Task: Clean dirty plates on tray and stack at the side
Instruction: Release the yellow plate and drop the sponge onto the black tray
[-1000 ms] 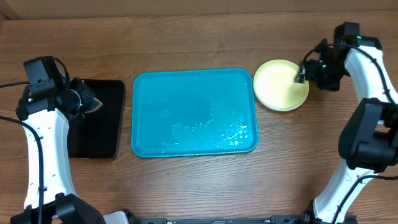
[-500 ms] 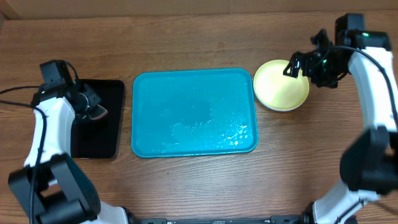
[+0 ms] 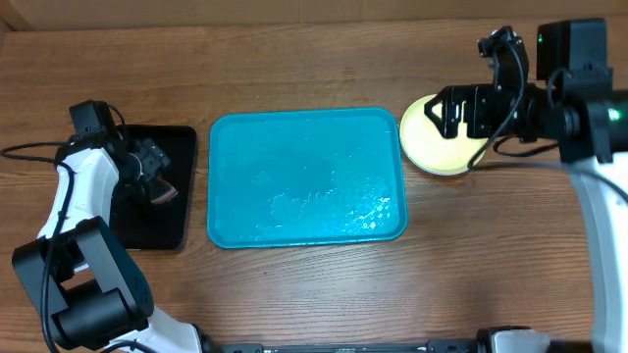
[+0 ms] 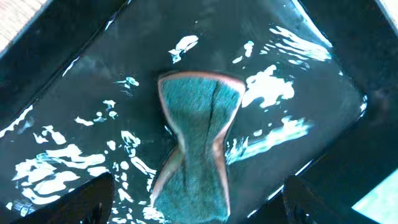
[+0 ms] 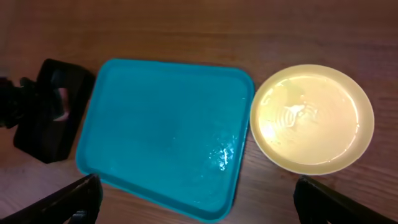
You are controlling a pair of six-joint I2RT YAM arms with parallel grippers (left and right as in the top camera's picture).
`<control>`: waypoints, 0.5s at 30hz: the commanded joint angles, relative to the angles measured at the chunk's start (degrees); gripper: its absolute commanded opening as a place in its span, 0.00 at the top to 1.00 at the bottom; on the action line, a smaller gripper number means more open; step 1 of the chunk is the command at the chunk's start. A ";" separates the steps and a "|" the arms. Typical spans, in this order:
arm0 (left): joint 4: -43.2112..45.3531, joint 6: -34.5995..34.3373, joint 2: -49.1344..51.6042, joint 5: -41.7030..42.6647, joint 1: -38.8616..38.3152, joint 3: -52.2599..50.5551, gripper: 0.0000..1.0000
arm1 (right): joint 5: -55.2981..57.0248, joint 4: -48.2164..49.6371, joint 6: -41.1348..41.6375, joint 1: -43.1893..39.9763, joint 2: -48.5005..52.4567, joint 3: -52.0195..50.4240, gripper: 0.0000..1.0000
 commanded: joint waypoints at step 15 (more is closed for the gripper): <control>-16.90 9.14 -27.74 17.14 0.35 13.03 0.00 | 4.26 -10.51 -0.13 1.11 -27.54 -3.43 0.00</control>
